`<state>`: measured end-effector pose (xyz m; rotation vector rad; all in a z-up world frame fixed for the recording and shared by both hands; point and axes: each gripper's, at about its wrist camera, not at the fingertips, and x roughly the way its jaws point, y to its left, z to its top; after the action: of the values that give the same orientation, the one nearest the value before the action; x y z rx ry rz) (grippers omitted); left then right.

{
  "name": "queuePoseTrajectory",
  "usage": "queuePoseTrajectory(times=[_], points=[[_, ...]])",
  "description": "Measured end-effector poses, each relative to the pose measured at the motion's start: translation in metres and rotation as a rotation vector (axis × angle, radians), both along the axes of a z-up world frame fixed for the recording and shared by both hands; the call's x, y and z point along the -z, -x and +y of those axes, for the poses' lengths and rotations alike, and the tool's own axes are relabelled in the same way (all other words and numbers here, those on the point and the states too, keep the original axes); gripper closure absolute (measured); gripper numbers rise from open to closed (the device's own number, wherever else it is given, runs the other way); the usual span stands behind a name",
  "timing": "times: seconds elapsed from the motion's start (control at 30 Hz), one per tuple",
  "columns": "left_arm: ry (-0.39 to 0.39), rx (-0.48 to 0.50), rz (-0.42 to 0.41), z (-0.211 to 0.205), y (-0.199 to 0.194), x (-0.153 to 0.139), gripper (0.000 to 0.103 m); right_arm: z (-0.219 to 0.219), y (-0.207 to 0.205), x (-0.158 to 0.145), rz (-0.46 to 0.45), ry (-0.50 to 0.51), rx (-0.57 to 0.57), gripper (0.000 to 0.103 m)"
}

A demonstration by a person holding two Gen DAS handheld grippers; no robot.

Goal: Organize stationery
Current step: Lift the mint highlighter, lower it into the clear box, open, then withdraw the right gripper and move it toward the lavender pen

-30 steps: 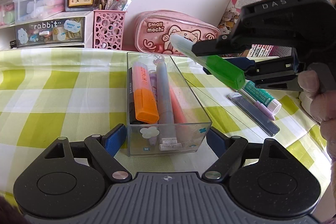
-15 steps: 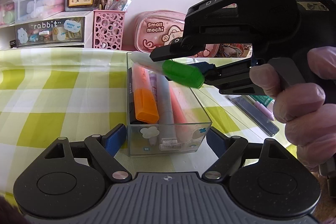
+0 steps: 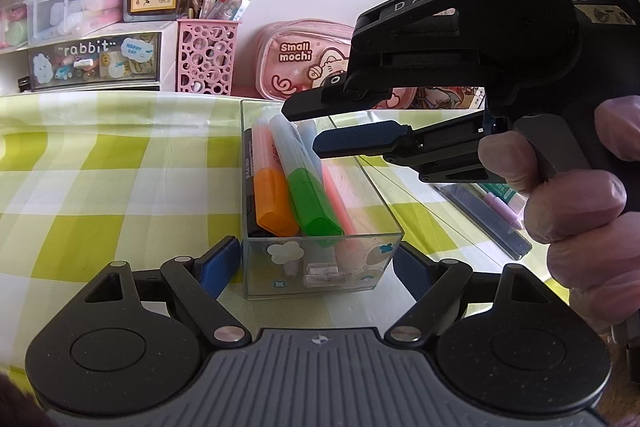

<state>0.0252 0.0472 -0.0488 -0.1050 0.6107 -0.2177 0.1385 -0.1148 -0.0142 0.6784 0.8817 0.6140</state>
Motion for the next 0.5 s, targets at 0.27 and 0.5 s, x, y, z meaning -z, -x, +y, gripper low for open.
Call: queuePoseTrajectory(times=[0.27,0.5], points=[[-0.001,0.002,0.001,-0.001,0.0,0.0,0.022,-0.021,0.014,-0.012,-0.062,0.028,0.029,0.042],[-0.001,0.002,0.001,-0.001,0.0,0.0,0.022,-0.056,0.027,-0.01,-0.132,0.188,0.09,0.031]])
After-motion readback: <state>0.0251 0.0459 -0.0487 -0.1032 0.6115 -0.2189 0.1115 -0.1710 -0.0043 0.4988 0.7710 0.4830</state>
